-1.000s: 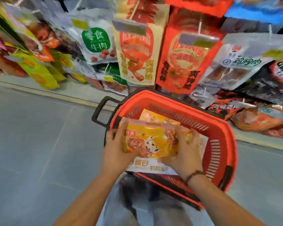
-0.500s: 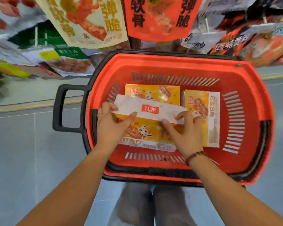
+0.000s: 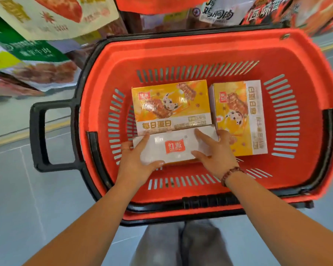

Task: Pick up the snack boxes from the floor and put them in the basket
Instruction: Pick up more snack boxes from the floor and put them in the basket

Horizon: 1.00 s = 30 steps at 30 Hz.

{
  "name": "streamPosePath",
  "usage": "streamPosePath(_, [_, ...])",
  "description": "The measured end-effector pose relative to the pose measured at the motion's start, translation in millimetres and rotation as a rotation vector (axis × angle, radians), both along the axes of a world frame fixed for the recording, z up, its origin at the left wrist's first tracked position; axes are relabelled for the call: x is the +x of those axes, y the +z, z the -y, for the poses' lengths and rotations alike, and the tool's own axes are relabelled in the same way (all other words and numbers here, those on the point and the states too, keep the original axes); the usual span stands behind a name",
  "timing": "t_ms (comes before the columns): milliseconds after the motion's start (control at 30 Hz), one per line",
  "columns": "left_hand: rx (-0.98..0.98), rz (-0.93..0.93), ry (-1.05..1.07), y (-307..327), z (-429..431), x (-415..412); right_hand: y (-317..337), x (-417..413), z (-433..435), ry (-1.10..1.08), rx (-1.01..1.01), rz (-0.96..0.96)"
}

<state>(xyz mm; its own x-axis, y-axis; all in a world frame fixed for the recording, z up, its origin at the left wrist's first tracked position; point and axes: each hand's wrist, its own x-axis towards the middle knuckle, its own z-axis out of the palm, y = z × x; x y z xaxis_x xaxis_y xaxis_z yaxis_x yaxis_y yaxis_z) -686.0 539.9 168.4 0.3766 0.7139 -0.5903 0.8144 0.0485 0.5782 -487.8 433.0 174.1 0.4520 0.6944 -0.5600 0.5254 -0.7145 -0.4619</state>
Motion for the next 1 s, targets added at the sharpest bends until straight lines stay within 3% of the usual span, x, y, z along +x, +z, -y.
streamPosePath(367, [0.024,-0.073,-0.098,2,16,3,0,-13,17,0.118,-0.23,0.037])
streamPosePath(500, [0.066,-0.114,-0.15,10,22,3,7,-11,24,0.124,-0.229,0.013])
streamPosePath(667, [0.177,-0.092,-0.157,47,18,3,45,-2,39,-0.025,-0.067,-0.035])
streamPosePath(833, [0.33,0.075,-0.247,131,30,14,120,6,73,-0.109,0.144,-0.038])
streamPosePath(1000, [0.409,0.333,-0.287,228,89,46,207,21,144,-0.264,0.42,0.089])
